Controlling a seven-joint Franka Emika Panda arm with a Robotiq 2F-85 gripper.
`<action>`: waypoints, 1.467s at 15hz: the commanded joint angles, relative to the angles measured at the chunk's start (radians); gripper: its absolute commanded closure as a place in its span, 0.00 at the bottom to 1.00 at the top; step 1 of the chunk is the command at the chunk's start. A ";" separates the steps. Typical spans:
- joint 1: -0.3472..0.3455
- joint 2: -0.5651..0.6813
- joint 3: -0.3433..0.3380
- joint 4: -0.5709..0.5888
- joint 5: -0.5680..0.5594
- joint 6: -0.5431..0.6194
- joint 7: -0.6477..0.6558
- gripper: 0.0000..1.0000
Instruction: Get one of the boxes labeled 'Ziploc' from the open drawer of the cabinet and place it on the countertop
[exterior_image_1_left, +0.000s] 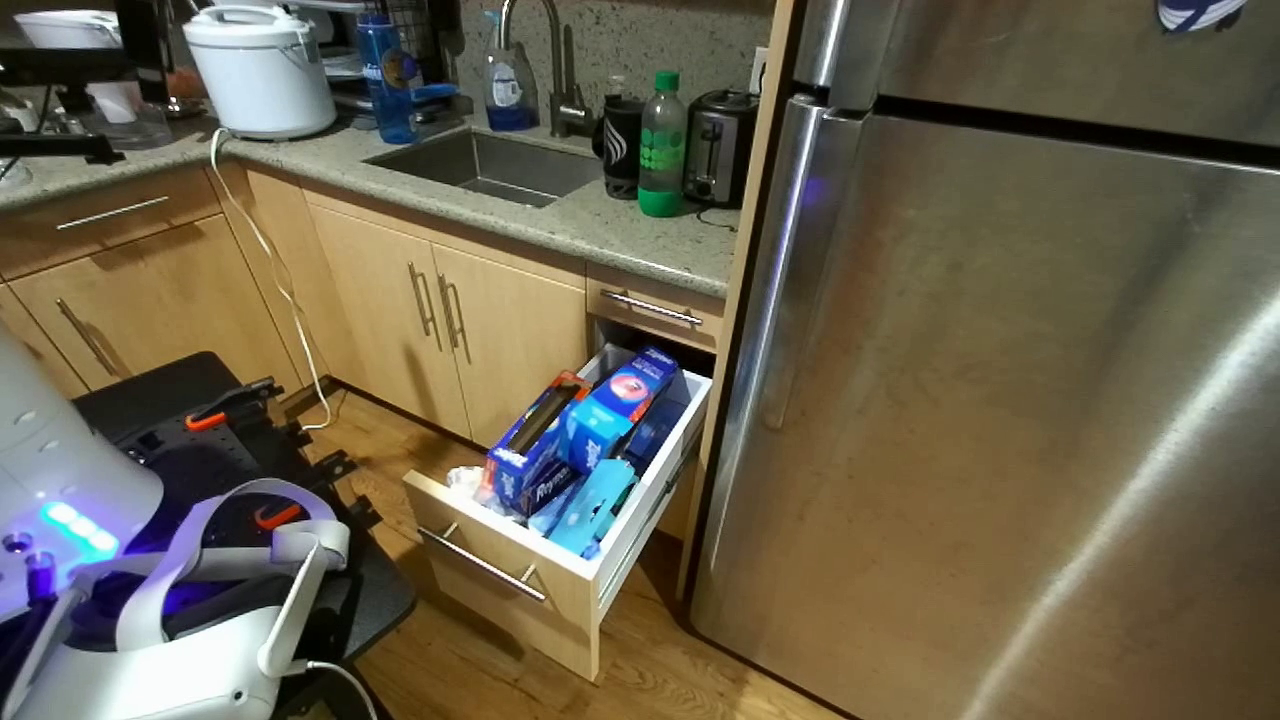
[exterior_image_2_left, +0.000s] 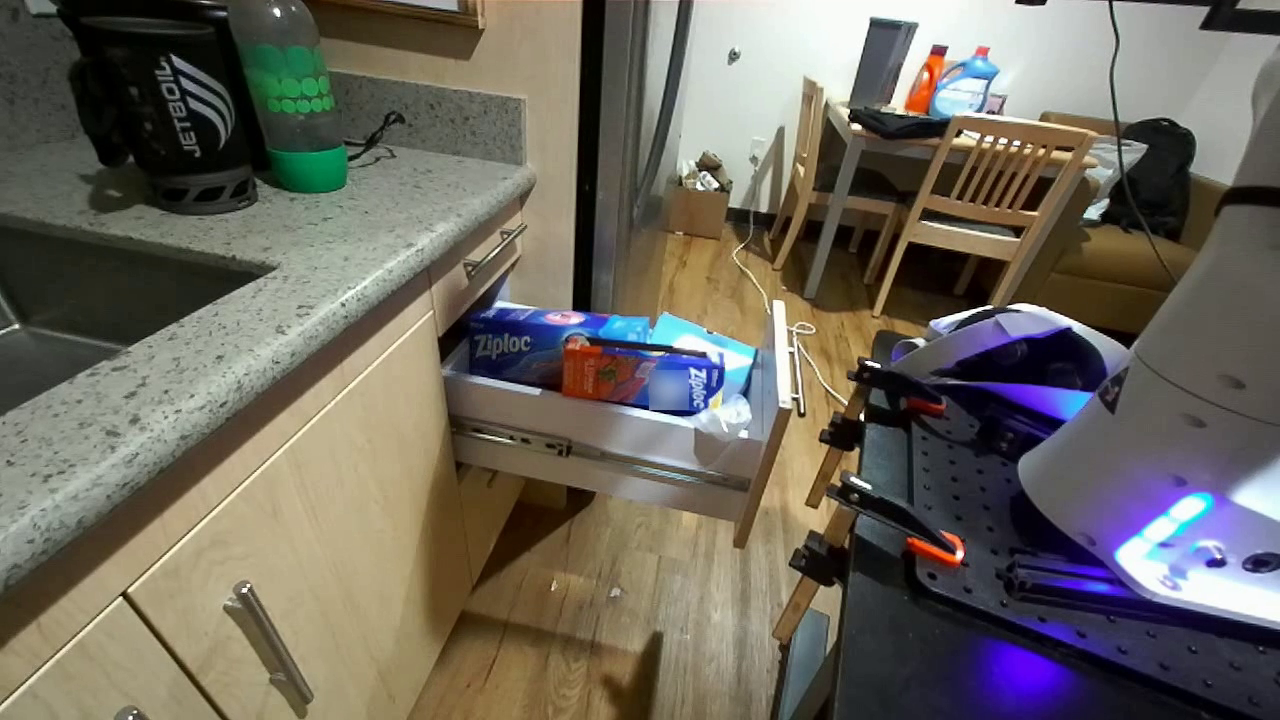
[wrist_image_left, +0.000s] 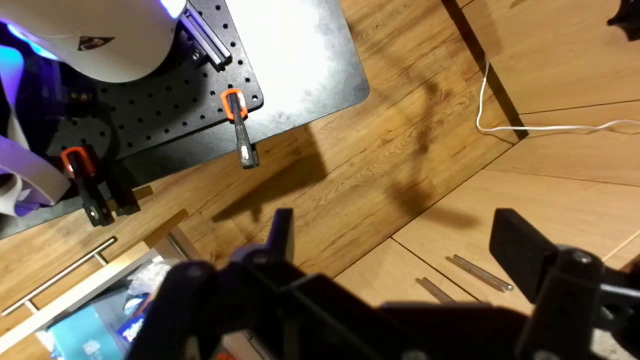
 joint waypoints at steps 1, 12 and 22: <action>-0.040 -0.038 -0.024 -0.106 -0.011 0.075 -0.018 0.00; -0.151 -0.020 -0.135 -0.235 -0.066 0.224 -0.013 0.00; -0.172 -0.025 -0.088 -0.230 -0.202 0.293 0.013 0.00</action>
